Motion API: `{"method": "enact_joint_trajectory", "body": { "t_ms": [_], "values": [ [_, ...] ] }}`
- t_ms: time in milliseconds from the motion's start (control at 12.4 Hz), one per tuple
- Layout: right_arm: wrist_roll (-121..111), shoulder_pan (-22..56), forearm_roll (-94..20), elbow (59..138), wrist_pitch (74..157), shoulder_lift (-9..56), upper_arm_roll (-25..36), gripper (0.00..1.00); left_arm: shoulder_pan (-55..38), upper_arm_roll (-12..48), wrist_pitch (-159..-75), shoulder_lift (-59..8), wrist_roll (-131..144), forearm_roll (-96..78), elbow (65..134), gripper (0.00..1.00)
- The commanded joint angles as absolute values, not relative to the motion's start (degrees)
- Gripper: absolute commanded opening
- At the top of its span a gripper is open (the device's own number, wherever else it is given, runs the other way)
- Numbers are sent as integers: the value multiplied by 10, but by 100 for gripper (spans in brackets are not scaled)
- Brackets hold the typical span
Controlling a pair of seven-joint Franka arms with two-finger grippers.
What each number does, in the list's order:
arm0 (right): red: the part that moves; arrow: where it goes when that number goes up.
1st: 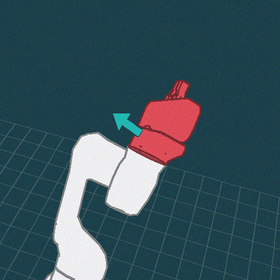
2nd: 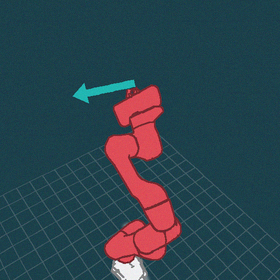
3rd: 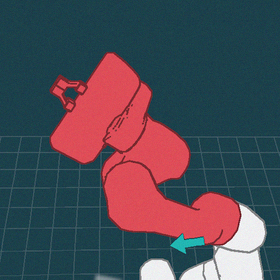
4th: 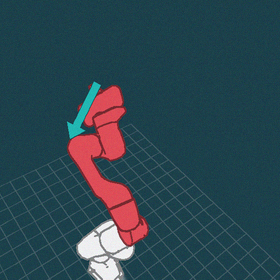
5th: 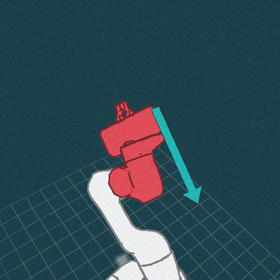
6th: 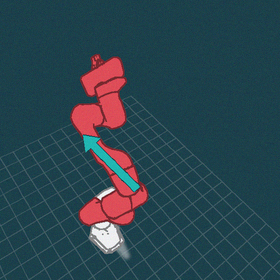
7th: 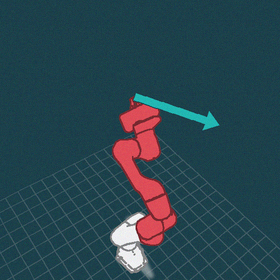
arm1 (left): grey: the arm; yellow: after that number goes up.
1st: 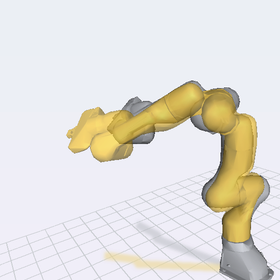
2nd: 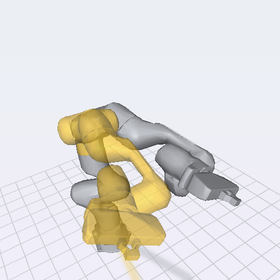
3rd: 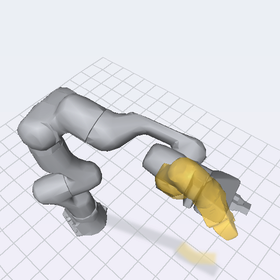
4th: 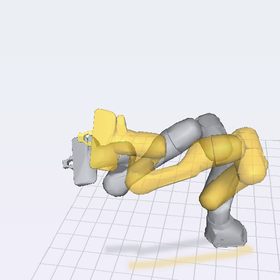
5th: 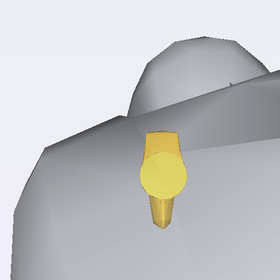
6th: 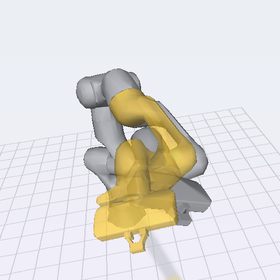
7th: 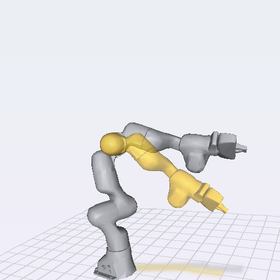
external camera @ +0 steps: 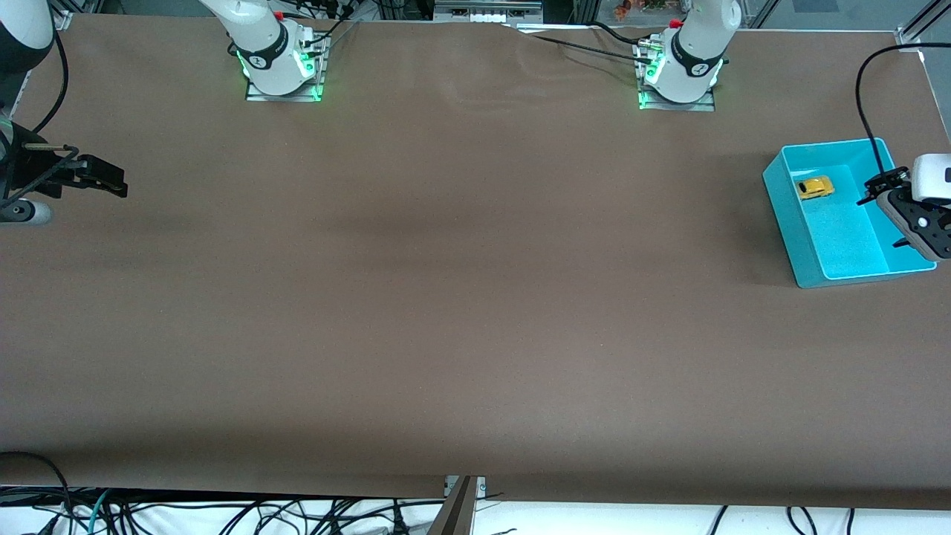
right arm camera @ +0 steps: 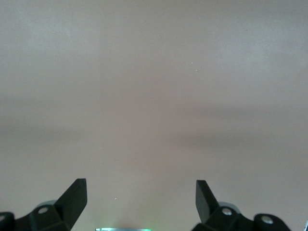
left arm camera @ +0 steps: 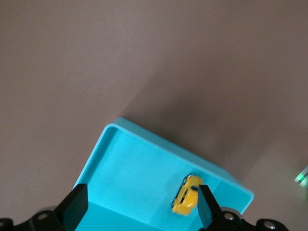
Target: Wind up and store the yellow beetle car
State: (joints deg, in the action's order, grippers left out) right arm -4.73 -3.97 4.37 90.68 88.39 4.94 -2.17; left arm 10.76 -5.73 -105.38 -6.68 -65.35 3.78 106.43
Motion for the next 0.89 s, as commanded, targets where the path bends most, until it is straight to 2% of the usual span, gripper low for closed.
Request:
{"method": "enact_joint_trajectory", "body": {
  "t_ms": [0, 322, 483, 805],
  "values": [
    [-41, -40, 40, 904, 879, 48, -21, 100, 70, -58, -990, -44, -534, 1, 1023, 100],
    [-41, -40, 40, 904, 879, 48, -21, 100, 18, -48, -975, 13, -389, -41, 1034, 100],
    [-41, -40, 40, 904, 878, 48, -21, 100, 11, -12, -948, 34, -270, -42, 1029, 100],
    [-41, -40, 40, 904, 878, 47, -22, 100, -20, 13, -916, 40, -33, -33, 1007, 100]
  ]
}}
